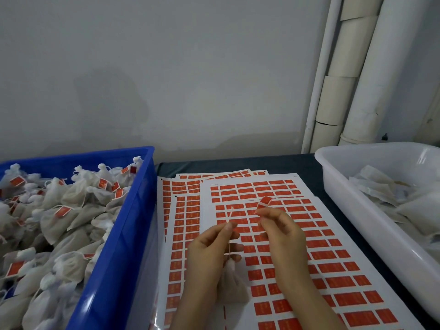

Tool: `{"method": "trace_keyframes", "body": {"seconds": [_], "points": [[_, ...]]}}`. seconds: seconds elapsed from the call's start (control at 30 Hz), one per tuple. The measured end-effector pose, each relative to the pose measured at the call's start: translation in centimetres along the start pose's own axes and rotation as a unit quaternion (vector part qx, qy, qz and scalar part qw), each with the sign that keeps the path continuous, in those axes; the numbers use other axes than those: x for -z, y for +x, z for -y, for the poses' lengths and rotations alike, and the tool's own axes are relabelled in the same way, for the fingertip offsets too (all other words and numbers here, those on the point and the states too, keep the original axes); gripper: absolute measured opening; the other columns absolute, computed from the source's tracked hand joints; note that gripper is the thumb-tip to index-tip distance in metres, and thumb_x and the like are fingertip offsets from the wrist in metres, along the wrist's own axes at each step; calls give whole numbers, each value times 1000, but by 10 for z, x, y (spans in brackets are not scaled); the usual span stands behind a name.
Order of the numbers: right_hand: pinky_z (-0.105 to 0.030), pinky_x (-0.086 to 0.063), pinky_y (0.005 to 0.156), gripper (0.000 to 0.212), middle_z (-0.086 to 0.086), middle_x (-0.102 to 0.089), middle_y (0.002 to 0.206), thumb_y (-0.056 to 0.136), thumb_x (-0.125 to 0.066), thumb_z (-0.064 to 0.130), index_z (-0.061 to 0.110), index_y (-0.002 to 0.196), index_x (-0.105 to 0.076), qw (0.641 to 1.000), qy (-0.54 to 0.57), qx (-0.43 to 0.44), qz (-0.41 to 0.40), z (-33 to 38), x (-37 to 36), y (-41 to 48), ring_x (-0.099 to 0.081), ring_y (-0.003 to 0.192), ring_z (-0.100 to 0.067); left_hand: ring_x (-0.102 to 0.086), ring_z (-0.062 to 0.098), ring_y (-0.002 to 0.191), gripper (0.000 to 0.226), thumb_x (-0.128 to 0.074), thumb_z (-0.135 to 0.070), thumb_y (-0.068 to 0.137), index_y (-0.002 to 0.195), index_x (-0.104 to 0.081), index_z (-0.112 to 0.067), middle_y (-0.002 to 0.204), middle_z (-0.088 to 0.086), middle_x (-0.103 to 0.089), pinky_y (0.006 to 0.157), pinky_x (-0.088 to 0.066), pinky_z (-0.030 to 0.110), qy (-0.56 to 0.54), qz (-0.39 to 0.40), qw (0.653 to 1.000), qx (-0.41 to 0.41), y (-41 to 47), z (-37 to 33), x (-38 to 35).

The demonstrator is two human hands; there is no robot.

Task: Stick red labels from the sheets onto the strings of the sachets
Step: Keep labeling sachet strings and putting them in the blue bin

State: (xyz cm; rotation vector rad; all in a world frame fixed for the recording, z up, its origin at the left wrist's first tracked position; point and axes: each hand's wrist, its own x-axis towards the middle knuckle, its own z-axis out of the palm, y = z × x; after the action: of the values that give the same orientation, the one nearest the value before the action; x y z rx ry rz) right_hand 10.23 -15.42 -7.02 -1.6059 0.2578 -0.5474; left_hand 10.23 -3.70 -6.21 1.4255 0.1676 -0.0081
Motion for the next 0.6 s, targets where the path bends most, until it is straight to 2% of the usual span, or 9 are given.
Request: {"method": "trace_keyframes", "body": {"seconds": [0.1,0.2,0.37,0.5,0.6], "points": [[-8,-39,66,8,34,-54,93,88,-54,36,42,85,-59,996,-16,-22,81,3,-4,-2,-54,89,4,-70,15,68,12,-62,-28,86,81,-74,-27,75,-8,-73,54,-53,20,18,31,999,-6,-3,0,-1],[-5,-35,65,2,31,-52,97,85,-55,44,44,83,-56,989,-39,-41,134,4,-8,-4,-52,89,6,-71,17,71,16,-61,-26,87,80,-74,-28,77,-6,-74,56,-53,20,32,56,998,-16,-5,0,-2],[-8,-39,69,6,27,-55,99,83,-61,38,37,78,-60,992,-32,-32,114,3,-5,-4,-54,90,2,-71,15,72,20,-60,-23,89,77,-75,-29,77,-5,-74,56,-53,17,34,72,997,-15,-8,0,-4],[-8,-37,68,8,29,-54,96,83,-62,36,35,75,-60,994,-32,-14,101,4,-4,-3,-53,89,3,-69,18,62,19,-60,-24,89,79,-75,-27,73,1,-73,52,-52,19,15,74,997,-5,-8,-2,-5],[-7,-37,66,8,25,-56,100,84,-61,36,36,76,-59,994,-54,13,98,3,-4,-4,-53,91,3,-67,18,56,18,-61,-20,89,78,-74,-25,71,3,-72,47,-51,21,23,82,996,-10,-9,-2,-4]]}}
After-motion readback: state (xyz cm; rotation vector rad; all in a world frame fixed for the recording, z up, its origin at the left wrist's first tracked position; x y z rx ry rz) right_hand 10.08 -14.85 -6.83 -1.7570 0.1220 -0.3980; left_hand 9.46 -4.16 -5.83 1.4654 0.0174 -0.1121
